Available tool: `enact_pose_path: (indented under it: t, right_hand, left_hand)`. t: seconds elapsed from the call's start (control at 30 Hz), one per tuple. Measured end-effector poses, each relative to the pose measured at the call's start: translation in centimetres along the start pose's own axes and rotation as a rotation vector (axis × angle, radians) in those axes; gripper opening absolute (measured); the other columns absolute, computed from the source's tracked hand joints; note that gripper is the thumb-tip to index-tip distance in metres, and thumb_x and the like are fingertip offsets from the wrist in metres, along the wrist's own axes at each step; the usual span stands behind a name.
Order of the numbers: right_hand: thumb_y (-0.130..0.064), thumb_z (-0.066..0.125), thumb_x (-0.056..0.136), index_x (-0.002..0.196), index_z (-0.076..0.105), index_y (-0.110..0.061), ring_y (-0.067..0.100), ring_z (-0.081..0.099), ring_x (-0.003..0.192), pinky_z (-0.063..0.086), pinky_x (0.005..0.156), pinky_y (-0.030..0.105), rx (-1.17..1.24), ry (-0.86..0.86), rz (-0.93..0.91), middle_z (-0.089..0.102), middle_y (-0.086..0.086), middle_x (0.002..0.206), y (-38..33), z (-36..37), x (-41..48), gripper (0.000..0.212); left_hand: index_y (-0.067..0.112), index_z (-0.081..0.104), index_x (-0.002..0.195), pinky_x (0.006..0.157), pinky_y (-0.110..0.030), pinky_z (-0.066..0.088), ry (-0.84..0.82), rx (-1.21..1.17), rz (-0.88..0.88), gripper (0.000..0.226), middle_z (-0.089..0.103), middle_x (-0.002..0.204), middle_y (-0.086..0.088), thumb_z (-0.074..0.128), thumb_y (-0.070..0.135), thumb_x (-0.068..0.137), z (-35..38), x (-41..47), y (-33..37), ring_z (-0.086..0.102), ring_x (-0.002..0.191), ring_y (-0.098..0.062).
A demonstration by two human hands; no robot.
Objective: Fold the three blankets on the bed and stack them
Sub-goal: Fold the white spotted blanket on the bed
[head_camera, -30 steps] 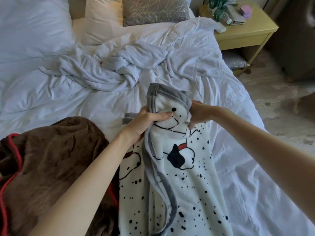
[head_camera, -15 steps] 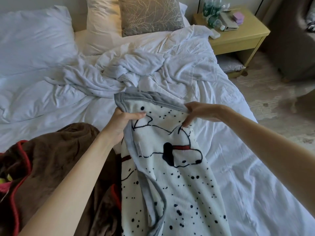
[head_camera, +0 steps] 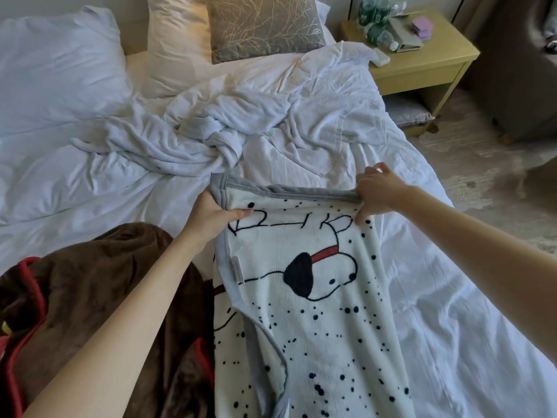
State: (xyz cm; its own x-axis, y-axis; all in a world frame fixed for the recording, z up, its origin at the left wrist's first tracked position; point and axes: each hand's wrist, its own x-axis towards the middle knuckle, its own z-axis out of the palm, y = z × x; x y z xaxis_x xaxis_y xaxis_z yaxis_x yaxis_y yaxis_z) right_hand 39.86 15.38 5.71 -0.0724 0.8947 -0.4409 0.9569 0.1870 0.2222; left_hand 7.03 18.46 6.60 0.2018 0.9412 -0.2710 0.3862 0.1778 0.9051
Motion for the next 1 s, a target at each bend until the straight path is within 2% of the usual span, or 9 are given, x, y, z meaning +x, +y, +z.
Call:
enact_pose_path:
  t: [0.1, 0.17, 0.33, 0.47, 0.57, 0.67, 0.77, 0.9, 1.0]
  right_hand:
    - [-0.063, 0.067, 0.071, 0.112, 0.067, -0.025, 0.021, 0.038, 0.123, 0.02, 0.11, 0.038, 0.092, 0.124, 0.065, 0.05, 0.0, 0.119, 0.5, 1.1, 0.8, 0.055]
    - [-0.052, 0.066, 0.076, 0.118, 0.066, -0.024, 0.022, 0.038, 0.121, 0.023, 0.108, 0.039, 0.182, 0.181, 0.11, 0.048, 0.003, 0.12, 0.7, 1.7, 1.6, 0.051]
    - [-0.048, 0.067, 0.076, 0.111, 0.069, -0.018, 0.025, 0.044, 0.109, 0.032, 0.096, 0.039, 0.382, 0.203, 0.205, 0.049, 0.007, 0.112, 0.7, 3.3, 3.7, 0.046]
    - [-0.052, 0.064, 0.082, 0.116, 0.063, -0.017, 0.027, 0.049, 0.11, 0.036, 0.099, 0.041, 0.414, 0.131, 0.231, 0.049, 0.01, 0.119, -0.3, 6.0, 5.2, 0.049]
    - [-0.043, 0.068, 0.083, 0.109, 0.059, -0.017, 0.025, 0.054, 0.095, 0.043, 0.083, 0.036, 0.495, 0.139, 0.281, 0.051, 0.01, 0.115, -0.5, 7.6, 5.9, 0.038]
    - [-0.017, 0.078, 0.073, 0.087, 0.054, -0.014, 0.017, 0.05, 0.074, 0.039, 0.057, 0.025, 0.941, 0.124, 0.406, 0.056, 0.006, 0.093, 0.1, 7.4, 7.4, 0.027]
    - [0.0, 0.078, 0.065, 0.077, 0.054, -0.014, 0.02, 0.055, 0.078, 0.045, 0.058, 0.025, 1.324, 0.176, 0.527, 0.056, 0.004, 0.078, 0.9, 7.2, 8.3, 0.031]
    - [-0.023, 0.082, 0.072, 0.113, 0.046, -0.008, 0.02, 0.055, 0.086, 0.054, 0.074, 0.037, 1.416, 0.199, 0.656, 0.054, 0.008, 0.103, -0.5, 8.8, 8.4, 0.056]
    - [-0.051, 0.079, 0.069, 0.113, 0.055, -0.005, 0.018, 0.057, 0.086, 0.051, 0.071, 0.033, 1.624, 0.069, 0.666, 0.06, 0.006, 0.103, -1.8, 9.3, 8.0, 0.068]
  left_hand:
    - [0.012, 0.069, 0.105, 0.075, -0.02, 0.049, 0.038, 0.21, -0.082, 0.039, 0.069, 0.095, 0.005, 0.085, 0.027, 0.073, -0.1, 1.7, -1.7, 0.063, 0.09, -0.008]
    - [0.013, 0.069, 0.109, 0.084, -0.027, 0.053, 0.003, 0.136, -0.159, 0.04, 0.07, 0.103, 0.001, 0.084, 0.028, 0.075, -0.4, 3.1, -2.9, 0.064, 0.098, -0.014]
    - [0.019, 0.07, 0.097, 0.063, -0.012, 0.052, -0.002, -0.047, -0.264, 0.023, 0.072, 0.102, 0.002, 0.077, 0.033, 0.081, -1.5, 6.3, -5.6, 0.068, 0.081, -0.002]
    - [0.007, 0.065, 0.096, 0.07, -0.028, 0.048, 0.196, 0.181, -0.318, 0.035, 0.066, 0.093, -0.005, 0.073, 0.039, 0.085, 0.1, 7.9, -10.6, 0.062, 0.088, -0.021]
    - [-0.002, 0.059, 0.096, 0.07, -0.03, 0.041, 0.255, 0.288, -0.373, 0.04, 0.059, 0.093, -0.012, 0.067, 0.037, 0.09, 1.7, 8.2, -13.5, 0.058, 0.092, -0.028]
    - [0.003, 0.055, 0.089, 0.058, -0.025, 0.039, 0.328, 0.267, -0.255, 0.033, 0.056, 0.084, -0.006, 0.064, 0.034, 0.093, 2.0, 9.0, -13.2, 0.054, 0.076, -0.02]
    - [0.007, 0.053, 0.081, 0.05, -0.011, 0.036, 0.436, 0.237, -0.07, 0.029, 0.054, 0.072, 0.003, 0.063, 0.031, 0.093, 2.0, 9.1, -12.4, 0.05, 0.064, -0.005]
    - [0.007, 0.051, 0.077, 0.064, -0.028, 0.039, 0.443, 0.261, -0.193, 0.032, 0.057, 0.079, -0.005, 0.065, 0.032, 0.092, 2.5, 8.3, -14.2, 0.058, 0.077, -0.026]
    - [0.006, 0.052, 0.084, 0.076, -0.041, 0.046, 0.467, 0.375, -0.264, 0.032, 0.058, 0.098, -0.016, 0.067, 0.033, 0.089, 2.4, 8.2, -15.1, 0.056, 0.103, -0.037]
